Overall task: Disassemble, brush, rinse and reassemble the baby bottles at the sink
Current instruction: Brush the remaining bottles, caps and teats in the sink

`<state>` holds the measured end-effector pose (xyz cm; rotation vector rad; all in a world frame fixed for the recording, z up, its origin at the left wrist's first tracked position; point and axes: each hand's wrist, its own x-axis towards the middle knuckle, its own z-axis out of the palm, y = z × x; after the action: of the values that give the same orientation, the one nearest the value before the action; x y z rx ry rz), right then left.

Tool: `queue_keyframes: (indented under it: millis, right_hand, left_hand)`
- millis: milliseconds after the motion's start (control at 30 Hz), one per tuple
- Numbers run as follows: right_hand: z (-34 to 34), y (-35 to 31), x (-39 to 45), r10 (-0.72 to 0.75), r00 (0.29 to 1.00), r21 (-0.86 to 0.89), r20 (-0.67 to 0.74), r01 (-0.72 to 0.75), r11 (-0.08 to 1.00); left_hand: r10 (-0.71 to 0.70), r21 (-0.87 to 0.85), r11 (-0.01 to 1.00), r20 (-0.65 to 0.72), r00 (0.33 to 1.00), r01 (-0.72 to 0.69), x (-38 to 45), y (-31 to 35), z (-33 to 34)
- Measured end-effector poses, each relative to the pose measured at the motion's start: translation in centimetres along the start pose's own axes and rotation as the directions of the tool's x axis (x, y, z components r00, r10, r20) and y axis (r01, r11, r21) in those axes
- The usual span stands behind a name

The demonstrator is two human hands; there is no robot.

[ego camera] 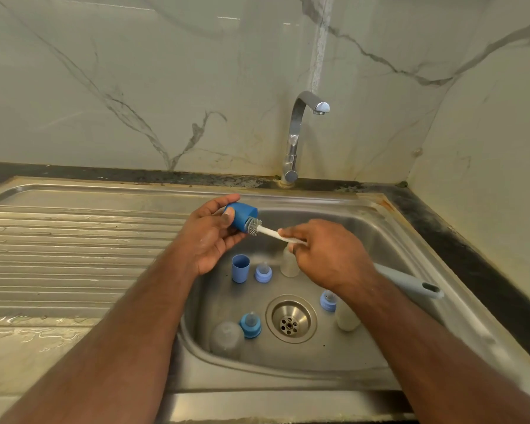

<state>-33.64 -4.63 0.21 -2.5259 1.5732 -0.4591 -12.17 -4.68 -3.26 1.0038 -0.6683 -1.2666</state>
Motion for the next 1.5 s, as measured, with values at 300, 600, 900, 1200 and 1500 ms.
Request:
queue_keyframes:
  millis: [300,600,900,1200,1500]
  right_hand:
    - [0.3,0.1,0.2,0.020,0.997,0.160,0.068,-0.031,0.987]
    - [0.8,0.2,-0.3,0.199,0.945,0.751,0.259,-0.327,0.574]
    - [0.8,0.5,0.2,0.159,0.979,0.514,0.124,-0.201,0.834]
    - [0.6,0.3,0.2,0.042,0.991,0.381,0.126,-0.088,0.920]
    - [0.6,0.0,0.0,0.018,0.988,0.458,0.156,-0.089,0.884]
  left_hand:
    - [0.004,-0.036,0.999,0.042,0.999,-0.003,-0.2,0.0,0.1]
    - [-0.013,-0.062,0.998,0.073,0.997,0.017,-0.3,0.1,0.2]
    - [-0.033,-0.099,0.995,-0.006,0.999,0.032,-0.2,0.2,0.5]
    - [-0.048,-0.131,0.991,-0.047,0.998,0.042,-0.3,0.3,0.5]
    - [-0.035,-0.075,0.997,-0.043,0.998,0.032,-0.6,0.3,1.0]
